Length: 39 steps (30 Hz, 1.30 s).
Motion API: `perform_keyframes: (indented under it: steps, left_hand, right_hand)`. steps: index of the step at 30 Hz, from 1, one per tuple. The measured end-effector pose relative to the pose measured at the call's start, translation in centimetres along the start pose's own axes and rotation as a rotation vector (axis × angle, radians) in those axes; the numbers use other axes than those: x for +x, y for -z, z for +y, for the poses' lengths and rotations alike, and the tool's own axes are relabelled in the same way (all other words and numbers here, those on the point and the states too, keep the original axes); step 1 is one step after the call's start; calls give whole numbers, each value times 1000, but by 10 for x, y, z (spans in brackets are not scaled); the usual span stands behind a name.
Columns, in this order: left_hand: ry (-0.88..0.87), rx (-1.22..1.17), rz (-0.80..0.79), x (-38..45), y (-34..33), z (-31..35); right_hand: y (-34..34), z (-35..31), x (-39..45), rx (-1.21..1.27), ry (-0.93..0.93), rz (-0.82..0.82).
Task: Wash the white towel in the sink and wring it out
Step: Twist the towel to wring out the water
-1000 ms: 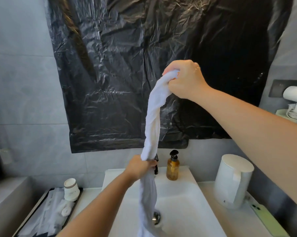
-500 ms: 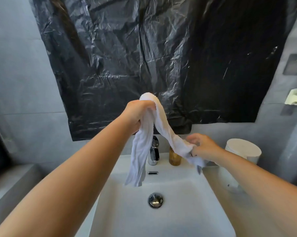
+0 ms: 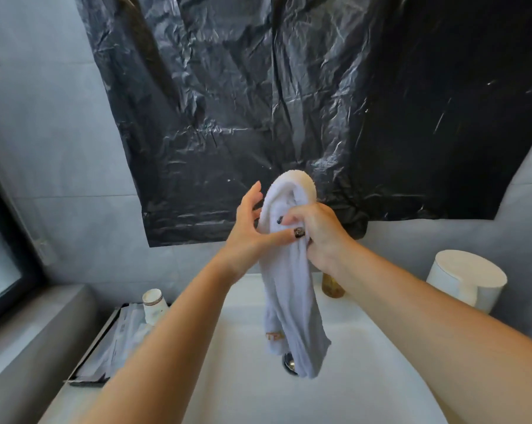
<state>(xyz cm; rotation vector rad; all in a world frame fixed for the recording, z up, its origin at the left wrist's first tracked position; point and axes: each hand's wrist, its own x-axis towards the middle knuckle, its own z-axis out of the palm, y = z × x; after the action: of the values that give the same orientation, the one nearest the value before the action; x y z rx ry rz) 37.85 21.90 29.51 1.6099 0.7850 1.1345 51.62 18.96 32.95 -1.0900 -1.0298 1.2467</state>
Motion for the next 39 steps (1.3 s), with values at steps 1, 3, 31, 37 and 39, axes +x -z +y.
perform_keyframes:
  steps: [1, 3, 31, 37, 39]
  left_hand:
    - [13, 11, -31, -6, -4, -8]
    - [55, -39, -104, -11, -14, -19]
    - [333, 228, -87, -3, -64, -15]
    - [241, 929, -71, 10, -68, -13]
    - [245, 1010, -89, 12, -63, -19]
  right_hand:
    - [-5, 1, 0, 42, -31, 17]
    - [-11, 1, -3, 58, -13, 76]
    - [52, -32, 19, -2293, 808, -479]
    - [22, -30, 27, -2329, 235, -514]
    - [21, -24, 33, -2295, 63, -580]
